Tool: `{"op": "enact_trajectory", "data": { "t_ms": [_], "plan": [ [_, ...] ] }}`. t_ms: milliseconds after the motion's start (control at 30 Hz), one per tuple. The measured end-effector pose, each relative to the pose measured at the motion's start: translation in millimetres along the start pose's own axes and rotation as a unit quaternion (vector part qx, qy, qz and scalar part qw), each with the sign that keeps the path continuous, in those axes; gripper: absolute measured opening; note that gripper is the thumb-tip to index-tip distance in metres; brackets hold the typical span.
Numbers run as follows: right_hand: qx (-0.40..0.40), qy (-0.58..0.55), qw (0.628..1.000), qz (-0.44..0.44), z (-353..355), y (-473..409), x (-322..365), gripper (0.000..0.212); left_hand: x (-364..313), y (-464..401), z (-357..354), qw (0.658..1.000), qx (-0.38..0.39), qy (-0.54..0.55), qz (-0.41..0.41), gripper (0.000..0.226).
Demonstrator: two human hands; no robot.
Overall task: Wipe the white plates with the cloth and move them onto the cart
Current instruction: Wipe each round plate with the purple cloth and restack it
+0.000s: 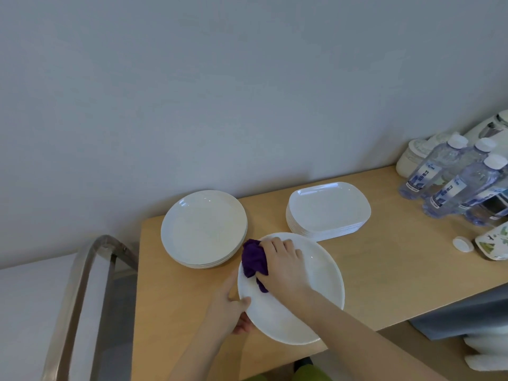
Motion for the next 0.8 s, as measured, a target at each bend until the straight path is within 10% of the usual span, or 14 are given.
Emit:
{"op": "enact_trajectory", "data": {
  "t_ms": [200, 433, 800],
  "plan": [
    [0.026, -0.053, 0.996, 0.063, -0.5, 17.0, 12.1, 0.041, -3.1, 2.8, -1.6, 1.000, 0.004, 0.003, -0.021, 0.059],
    [0.000, -0.367, 0.919, -0.142, 46.7, 32.2, -59.5, 0.020, -3.6, 4.3, 25.9, 0.999, -0.031, -0.028, -0.007, 0.026],
    [-0.124, -0.354, 0.881, -0.287, 82.7, 64.7, -172.5, 0.018, -9.6, -29.1, 150.4, 0.935, -0.352, 0.012, -0.042, 0.018]
  ]
}}
Point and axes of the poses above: each hand's wrist, its own y-axis away from the middle knuckle, its own z-axis out of the back of the hand, x = y × z, the point moved 9 cm from there along -y, towards the middle knuckle, and after that the axes turned 4 degrees about -x, right-handed, at the moved point
